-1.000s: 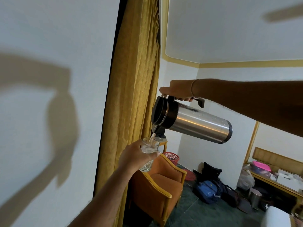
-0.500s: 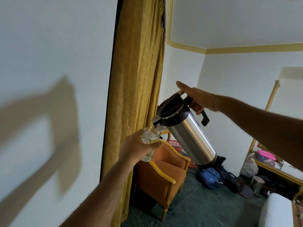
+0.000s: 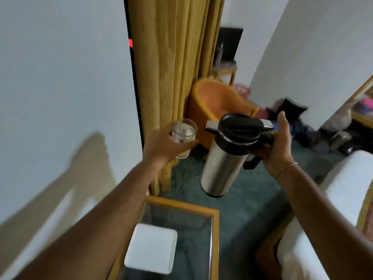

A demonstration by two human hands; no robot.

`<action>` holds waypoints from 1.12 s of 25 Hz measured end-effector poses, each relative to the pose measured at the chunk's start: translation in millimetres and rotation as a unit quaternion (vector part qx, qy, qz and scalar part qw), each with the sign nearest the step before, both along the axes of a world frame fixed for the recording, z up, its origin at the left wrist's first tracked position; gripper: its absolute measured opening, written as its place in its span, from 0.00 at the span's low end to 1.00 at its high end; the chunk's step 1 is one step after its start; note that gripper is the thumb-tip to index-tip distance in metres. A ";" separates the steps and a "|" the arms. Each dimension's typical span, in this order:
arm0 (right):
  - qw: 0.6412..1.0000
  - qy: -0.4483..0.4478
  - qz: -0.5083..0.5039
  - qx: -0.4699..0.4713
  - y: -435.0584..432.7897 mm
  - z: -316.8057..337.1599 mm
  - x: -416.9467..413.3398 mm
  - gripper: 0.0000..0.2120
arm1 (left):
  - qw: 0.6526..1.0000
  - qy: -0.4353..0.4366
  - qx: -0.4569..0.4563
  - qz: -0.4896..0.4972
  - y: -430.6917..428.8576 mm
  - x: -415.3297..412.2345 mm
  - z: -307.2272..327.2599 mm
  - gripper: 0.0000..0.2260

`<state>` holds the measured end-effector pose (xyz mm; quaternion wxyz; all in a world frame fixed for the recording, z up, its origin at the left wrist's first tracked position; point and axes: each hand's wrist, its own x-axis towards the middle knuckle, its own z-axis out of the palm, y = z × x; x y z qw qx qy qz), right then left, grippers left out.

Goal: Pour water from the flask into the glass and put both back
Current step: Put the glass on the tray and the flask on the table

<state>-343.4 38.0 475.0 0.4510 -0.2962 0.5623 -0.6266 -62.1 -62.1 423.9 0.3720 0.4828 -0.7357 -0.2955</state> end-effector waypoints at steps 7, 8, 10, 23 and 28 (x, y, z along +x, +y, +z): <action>0.975 -0.065 -0.089 0.192 63.0 -311.0 45.1 0.19 | 0.973 -0.114 0.198 -0.006 51.4 33.1 -256.9 0.35; 0.970 -0.070 -0.087 0.217 76.6 -348.8 49.7 0.17 | 0.967 -0.118 0.226 -0.001 60.9 37.8 -291.2 0.30; 0.958 -0.089 -0.098 0.253 97.8 -409.6 57.1 0.15 | 0.951 -0.126 0.281 0.019 79.6 50.2 -349.3 0.30; 0.965 -0.125 -0.146 0.180 144.8 -597.5 85.8 0.18 | 0.934 -0.118 0.334 0.050 137.0 75.3 -593.5 0.34; 0.969 -0.117 -0.138 0.166 141.6 -603.1 93.6 0.13 | 0.950 -0.106 0.291 0.031 151.6 76.0 -613.1 0.33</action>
